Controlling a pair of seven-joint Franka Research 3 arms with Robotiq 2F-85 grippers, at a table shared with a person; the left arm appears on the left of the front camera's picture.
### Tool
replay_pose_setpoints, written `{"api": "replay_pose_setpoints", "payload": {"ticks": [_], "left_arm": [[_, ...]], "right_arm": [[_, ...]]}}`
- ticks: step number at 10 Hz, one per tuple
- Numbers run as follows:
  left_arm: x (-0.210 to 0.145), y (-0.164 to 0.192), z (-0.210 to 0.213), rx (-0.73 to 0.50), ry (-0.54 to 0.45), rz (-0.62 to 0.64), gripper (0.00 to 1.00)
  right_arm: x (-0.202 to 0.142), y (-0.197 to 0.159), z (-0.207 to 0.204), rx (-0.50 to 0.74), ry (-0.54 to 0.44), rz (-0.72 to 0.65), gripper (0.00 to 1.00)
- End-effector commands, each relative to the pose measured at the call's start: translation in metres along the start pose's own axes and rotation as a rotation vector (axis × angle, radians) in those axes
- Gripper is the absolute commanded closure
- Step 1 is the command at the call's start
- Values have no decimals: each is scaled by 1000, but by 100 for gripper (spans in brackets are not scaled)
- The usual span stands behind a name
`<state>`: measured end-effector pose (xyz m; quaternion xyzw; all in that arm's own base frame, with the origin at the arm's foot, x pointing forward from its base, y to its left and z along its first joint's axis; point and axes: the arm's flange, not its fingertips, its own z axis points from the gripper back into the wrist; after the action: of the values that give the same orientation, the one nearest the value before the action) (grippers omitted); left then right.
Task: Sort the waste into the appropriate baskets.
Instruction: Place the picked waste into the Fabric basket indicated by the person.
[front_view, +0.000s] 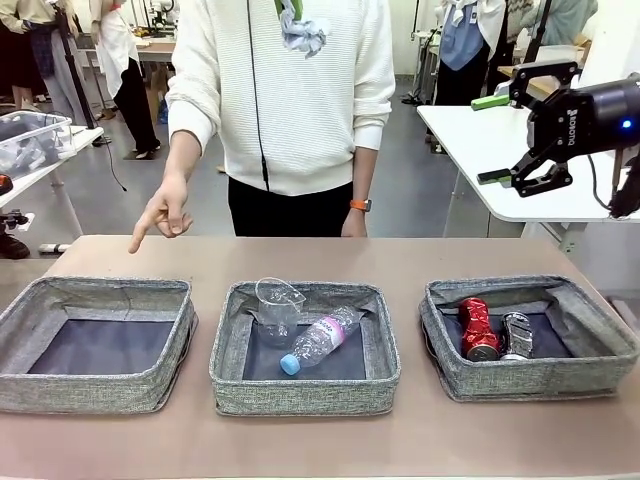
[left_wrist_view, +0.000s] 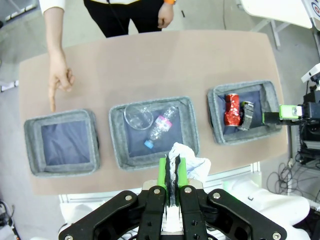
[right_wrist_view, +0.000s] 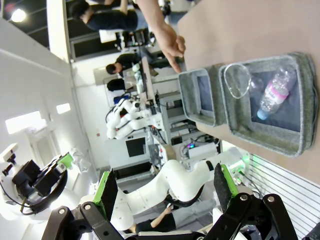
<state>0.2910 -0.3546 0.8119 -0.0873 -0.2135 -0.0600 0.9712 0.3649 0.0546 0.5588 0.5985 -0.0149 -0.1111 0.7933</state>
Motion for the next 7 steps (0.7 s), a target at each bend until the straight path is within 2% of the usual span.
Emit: {"api": "replay_pose_setpoints", "payload": {"ticks": [1, 3, 4, 6, 7], "left_arm": [[-1, 3, 3, 4, -7, 17, 93], [0, 0, 0, 0, 0, 0, 93], [-11, 23, -15, 42, -53, -103, 93], [-36, 99, -54, 239, -197, -179, 93], [-48, 157, -78, 363, -188, -130, 93]], "right_arm": [[0, 4, -1, 33, -2, -13, 0], [0, 4, -1, 33, -2, -13, 0], [0, 4, -1, 33, -2, -13, 0], [0, 4, -1, 33, -2, -13, 0], [0, 4, -1, 33, -2, -13, 0]]}}
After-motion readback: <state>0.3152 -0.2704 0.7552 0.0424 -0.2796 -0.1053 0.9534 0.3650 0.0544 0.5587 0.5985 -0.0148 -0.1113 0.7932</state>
